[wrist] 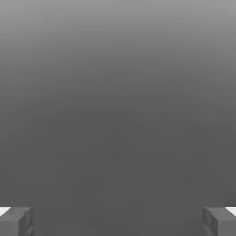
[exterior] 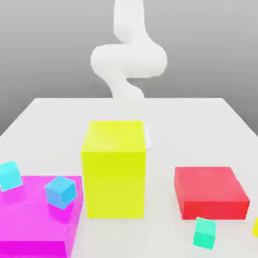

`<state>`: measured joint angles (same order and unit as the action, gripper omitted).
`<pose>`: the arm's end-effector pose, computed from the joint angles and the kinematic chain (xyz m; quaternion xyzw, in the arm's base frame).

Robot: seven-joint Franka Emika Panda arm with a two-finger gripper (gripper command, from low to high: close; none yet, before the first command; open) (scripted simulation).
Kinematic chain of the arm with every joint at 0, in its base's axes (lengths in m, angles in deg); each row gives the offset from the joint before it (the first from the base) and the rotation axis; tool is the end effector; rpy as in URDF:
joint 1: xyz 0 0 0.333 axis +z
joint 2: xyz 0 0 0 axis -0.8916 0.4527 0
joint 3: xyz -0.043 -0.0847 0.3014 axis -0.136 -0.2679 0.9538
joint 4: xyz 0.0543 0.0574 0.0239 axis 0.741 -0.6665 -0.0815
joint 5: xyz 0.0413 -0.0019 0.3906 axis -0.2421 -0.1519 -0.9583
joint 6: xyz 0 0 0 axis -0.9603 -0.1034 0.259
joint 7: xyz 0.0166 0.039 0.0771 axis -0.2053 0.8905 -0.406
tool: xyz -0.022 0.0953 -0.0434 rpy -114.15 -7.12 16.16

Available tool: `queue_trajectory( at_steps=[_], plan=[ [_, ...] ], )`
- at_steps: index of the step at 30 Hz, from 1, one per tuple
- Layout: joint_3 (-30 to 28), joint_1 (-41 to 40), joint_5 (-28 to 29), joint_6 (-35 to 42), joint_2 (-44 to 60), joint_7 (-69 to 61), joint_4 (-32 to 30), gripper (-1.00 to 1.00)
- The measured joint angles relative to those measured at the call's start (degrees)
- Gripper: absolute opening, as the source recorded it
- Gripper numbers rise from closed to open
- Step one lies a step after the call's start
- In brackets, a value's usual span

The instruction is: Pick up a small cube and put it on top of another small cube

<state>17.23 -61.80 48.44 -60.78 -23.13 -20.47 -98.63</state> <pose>0.3787 0.0218 0.6834 -0.8693 0.3379 -0.3331 0.1383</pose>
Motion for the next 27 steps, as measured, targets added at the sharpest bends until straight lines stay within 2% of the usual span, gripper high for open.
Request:
queue_trajectory(
  at_steps=[13, 19, 27],
  plan=[
    [9.15, 6.37, 2.45, -7.01, 27.21, -1.25, 1.73, 0.0],
    [12.86, 10.86, 5.77, -10.11, 39.83, -0.27, 2.55, 0.0],
    [14.84, 17.38, 10.82, -14.09, 56.84, 1.42, 3.7, 0.0]
  ],
)
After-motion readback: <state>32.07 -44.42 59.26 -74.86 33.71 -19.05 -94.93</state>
